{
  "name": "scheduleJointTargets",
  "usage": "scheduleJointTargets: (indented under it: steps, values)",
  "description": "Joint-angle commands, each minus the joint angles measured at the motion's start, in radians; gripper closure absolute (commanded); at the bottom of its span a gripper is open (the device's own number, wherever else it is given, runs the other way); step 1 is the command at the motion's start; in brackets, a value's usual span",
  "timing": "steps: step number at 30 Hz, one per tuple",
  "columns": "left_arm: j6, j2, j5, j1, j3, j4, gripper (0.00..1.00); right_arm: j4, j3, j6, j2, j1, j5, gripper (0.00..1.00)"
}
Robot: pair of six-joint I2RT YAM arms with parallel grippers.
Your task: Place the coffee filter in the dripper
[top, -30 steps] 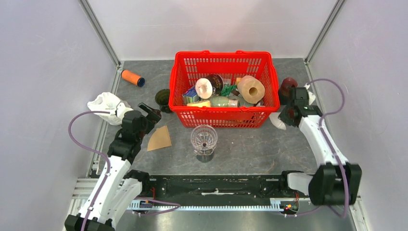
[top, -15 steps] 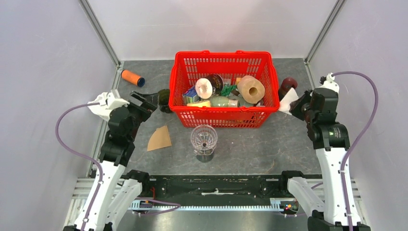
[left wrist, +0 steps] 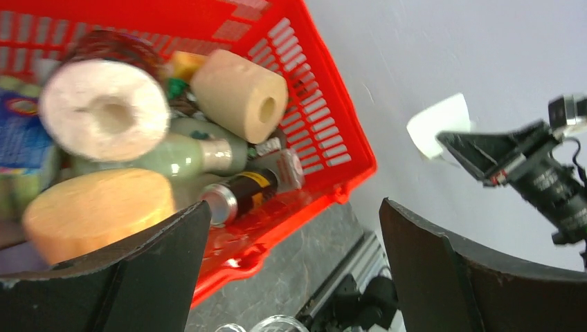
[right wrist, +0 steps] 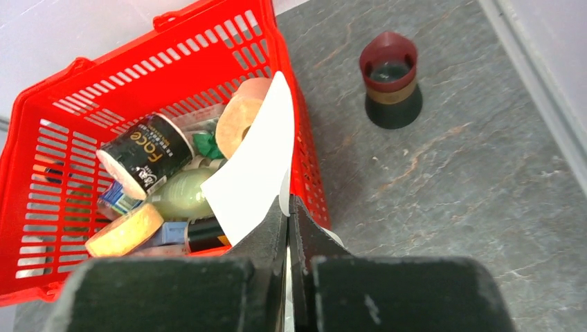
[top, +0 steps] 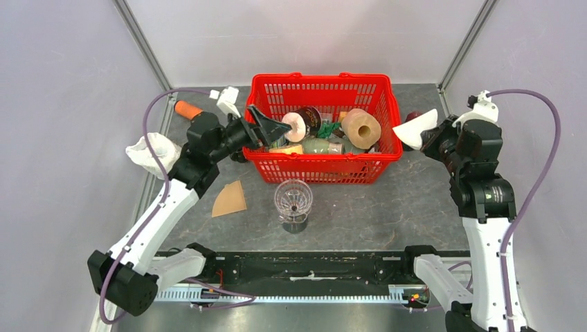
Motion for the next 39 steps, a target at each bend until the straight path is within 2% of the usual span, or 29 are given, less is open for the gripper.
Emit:
scheduleJointTargets:
  steps: [1,2,5,7,9,17,23,27,35,37,39]
  values:
    - [0.135,0.056,0.126,-0.085,0.11,0.05,0.02,-0.008,0.041,-0.034,-0.034,0.002,0.054,0.98]
    - [0.152,0.07,0.139,-0.1,0.123,0.048,0.01,-0.005,0.04,-0.034,-0.033,0.002,0.015,0.98]
    - [0.165,0.121,0.182,-0.148,0.165,0.048,0.01,0.026,0.026,-0.041,-0.015,0.003,-0.235,0.96]
    - [0.166,0.155,0.199,-0.18,0.187,0.048,0.02,0.095,-0.006,-0.029,-0.001,0.008,-0.43,0.96]
    - [0.164,0.187,0.203,-0.216,0.202,0.055,0.01,0.17,-0.052,-0.004,0.008,0.035,-0.534,0.96]
    - [0.129,0.301,0.112,-0.323,0.226,0.101,0.01,0.395,-0.175,0.039,-0.002,0.222,-0.465,0.94]
    - [0.085,0.369,0.09,-0.351,0.241,0.148,0.03,0.474,-0.207,0.032,0.037,0.334,-0.402,0.93]
    - [0.066,0.389,0.061,-0.354,0.239,0.166,0.21,0.505,-0.209,0.033,0.059,0.38,-0.389,0.93]
    - [0.022,0.414,0.129,-0.356,0.229,0.24,0.53,0.521,-0.217,0.03,0.076,0.438,-0.318,0.92]
    - [0.022,0.417,0.143,-0.356,0.229,0.246,0.74,0.51,-0.211,0.028,0.083,0.447,-0.312,0.89]
    - [0.03,0.413,0.147,-0.356,0.226,0.246,0.95,0.485,-0.202,0.027,0.081,0.448,-0.288,0.8]
